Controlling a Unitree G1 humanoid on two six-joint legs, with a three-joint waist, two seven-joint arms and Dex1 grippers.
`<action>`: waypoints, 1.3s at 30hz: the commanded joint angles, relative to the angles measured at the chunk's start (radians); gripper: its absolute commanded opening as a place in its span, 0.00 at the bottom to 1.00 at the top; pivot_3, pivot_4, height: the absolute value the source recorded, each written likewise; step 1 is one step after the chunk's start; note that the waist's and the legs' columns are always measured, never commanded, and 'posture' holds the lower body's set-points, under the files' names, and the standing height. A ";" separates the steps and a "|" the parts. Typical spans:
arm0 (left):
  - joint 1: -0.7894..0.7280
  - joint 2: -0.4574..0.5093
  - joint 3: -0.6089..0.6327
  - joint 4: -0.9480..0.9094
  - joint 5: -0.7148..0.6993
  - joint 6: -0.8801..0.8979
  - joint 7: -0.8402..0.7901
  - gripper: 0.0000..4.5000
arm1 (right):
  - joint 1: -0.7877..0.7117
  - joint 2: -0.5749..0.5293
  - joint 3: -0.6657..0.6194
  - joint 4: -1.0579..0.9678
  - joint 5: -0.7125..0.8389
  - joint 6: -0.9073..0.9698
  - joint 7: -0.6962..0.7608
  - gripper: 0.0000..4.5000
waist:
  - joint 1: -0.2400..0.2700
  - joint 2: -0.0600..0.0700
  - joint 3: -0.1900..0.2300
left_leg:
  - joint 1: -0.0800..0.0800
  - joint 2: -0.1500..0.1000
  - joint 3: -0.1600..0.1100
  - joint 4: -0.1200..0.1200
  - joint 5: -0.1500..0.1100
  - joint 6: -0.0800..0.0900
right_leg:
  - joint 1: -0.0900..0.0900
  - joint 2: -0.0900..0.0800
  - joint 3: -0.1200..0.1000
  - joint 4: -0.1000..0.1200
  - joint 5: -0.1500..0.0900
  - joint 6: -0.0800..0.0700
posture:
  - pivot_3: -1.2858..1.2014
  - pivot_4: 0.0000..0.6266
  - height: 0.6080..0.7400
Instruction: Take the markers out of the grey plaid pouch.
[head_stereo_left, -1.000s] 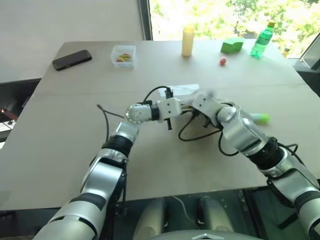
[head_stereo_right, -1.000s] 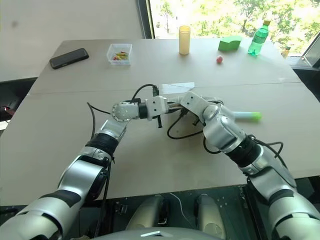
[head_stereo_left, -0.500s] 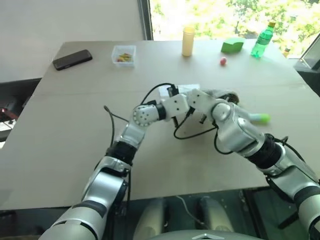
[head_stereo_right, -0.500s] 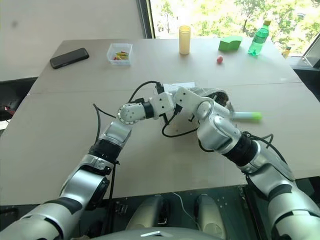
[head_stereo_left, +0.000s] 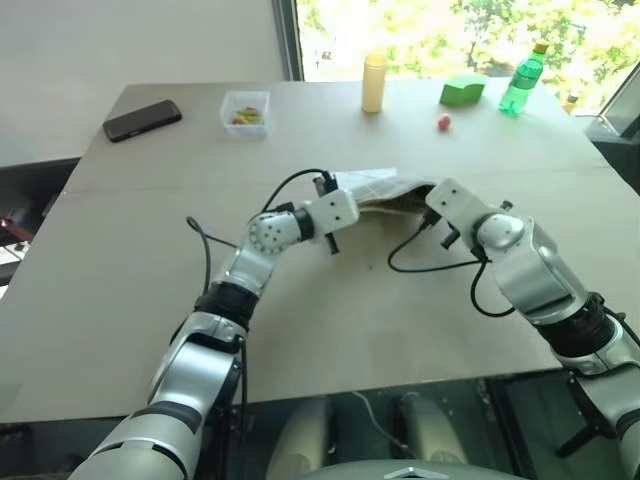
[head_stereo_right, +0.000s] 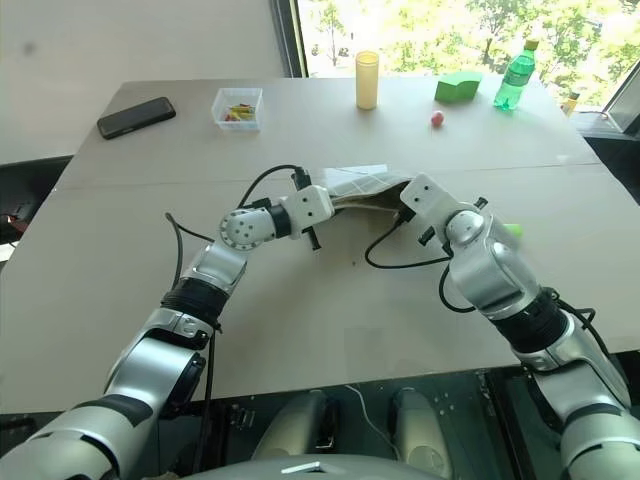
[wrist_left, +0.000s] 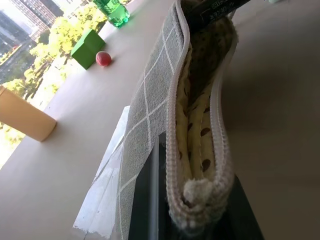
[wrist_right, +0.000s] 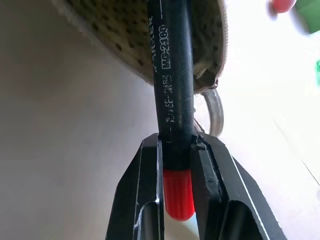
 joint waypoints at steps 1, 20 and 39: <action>0.001 0.002 0.022 0.004 -0.035 -0.015 -0.007 0.00 | 0.060 -0.029 -0.103 -0.133 0.033 -0.012 0.017 0.06 | 0.004 0.000 0.000 | 0.000 0.000 0.000 0.000 0.000 0.000 | 0.000 0.000 0.000 0.000 0.000 0.000 | 0.52 0.24 1.00; 0.115 0.025 0.076 -0.128 -0.169 0.068 -0.061 0.00 | 0.357 -0.403 -0.399 0.261 -0.029 -0.834 0.044 0.06 | 0.017 0.000 0.000 | 0.002 0.001 0.002 0.001 0.000 0.000 | 0.003 0.000 0.002 -0.002 0.000 0.000 | 0.52 0.24 1.00; 0.272 0.067 0.103 -0.407 -0.200 0.227 -0.051 0.00 | 0.025 -0.238 -0.368 0.561 -0.053 -0.493 0.121 0.06 | 0.025 0.005 0.000 | 0.001 0.002 0.002 -0.001 0.000 0.000 | 0.002 -0.001 0.004 -0.003 0.000 0.000 | 0.52 0.24 1.00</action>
